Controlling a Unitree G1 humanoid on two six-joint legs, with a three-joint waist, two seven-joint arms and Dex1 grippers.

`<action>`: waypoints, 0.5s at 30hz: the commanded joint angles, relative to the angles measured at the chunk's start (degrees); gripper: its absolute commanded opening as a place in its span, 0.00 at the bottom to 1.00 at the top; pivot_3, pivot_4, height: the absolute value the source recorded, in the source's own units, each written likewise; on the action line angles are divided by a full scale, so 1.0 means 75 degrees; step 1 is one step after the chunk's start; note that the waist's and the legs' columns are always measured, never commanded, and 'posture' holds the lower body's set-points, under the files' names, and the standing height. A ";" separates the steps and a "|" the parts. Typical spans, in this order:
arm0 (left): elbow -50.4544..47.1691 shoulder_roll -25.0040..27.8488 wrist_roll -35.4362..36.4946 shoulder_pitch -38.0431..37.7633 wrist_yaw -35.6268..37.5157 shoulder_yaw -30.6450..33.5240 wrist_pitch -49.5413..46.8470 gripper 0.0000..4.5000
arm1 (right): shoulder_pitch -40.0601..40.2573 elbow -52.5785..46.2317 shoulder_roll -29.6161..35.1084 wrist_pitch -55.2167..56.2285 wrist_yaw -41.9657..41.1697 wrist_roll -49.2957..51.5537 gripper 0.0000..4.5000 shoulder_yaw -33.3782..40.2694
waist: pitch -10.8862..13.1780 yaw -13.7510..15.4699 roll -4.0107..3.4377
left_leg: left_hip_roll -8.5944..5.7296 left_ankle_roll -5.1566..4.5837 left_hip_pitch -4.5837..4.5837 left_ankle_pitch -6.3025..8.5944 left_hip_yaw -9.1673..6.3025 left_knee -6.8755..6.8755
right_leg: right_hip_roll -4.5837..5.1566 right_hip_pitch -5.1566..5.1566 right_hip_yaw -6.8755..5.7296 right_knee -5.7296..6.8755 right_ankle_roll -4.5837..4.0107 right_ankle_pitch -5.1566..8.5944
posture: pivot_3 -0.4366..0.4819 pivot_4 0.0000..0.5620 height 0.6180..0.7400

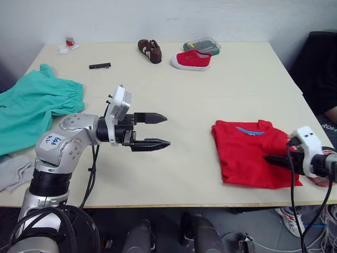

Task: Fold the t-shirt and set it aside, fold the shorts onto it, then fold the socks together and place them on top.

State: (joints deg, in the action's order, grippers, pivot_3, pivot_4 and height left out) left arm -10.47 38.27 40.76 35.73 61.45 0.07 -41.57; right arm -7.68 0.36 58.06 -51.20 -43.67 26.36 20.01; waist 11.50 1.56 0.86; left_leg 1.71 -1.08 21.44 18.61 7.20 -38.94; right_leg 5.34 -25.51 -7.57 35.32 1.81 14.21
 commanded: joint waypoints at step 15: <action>-0.0210 0.0545 -0.0495 -0.0620 -0.0509 0.0887 0.0386 1.00 | -0.1859 -0.3836 -0.0876 -0.0364 -0.0295 0.3437 0.99 0.1284 | 0.0003 -0.0253 -0.0001 | 0.0014 0.0027 -0.0030 -0.0018 0.0000 0.0049 | -0.0019 0.0001 0.0016 0.0004 0.0002 -0.0001 | 0.48 0.27 1.00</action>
State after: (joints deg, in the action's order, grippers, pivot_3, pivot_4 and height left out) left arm -9.76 40.36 37.83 33.01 58.87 3.02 -39.42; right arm -19.47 -22.67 52.24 -54.01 -45.52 46.14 30.55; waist 11.53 -0.33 0.85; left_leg 1.81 -0.84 21.17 18.45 7.20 -38.42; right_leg 5.19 -25.50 -7.44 35.32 1.83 14.21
